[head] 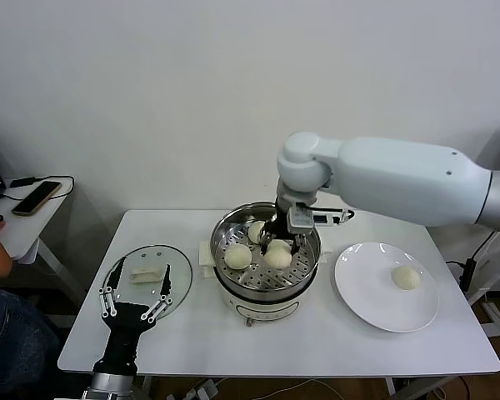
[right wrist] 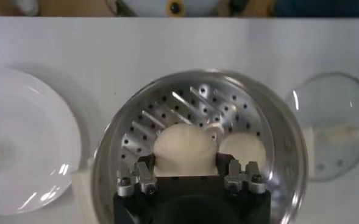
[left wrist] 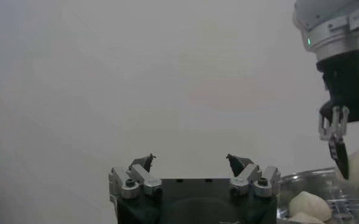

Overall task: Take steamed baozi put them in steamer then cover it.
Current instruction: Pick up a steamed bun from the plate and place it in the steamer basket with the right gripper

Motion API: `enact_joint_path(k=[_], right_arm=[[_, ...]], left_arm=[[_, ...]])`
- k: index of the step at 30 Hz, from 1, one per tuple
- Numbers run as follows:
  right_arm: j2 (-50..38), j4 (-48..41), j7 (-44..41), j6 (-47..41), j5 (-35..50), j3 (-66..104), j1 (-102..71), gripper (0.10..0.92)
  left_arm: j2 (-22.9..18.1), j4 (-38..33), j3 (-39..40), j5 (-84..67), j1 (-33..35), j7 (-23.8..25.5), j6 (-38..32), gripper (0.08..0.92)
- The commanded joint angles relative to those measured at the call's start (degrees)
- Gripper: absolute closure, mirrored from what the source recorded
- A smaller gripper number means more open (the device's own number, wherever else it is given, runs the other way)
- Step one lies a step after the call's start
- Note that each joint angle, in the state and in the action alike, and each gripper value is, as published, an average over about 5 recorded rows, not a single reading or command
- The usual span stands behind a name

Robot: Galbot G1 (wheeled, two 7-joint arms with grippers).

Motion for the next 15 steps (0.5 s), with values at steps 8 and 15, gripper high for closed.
enact_joint_path(k=[8,15], right_arm=[[2.6,-1.5,1.0,3.1,-8.1,1.0,-7.4,0.329],[4.0,-2.6,1.4,2.9,-9.7,1.8,-8.3,0.29]], left_arm=[[-0.1,-0.2,-0.5,-0.4,0.0,-0.1,0.0,0.177],[-0.1,-0.1,-0.5,-0.6,-0.2,-0.3,0.0,0.177]])
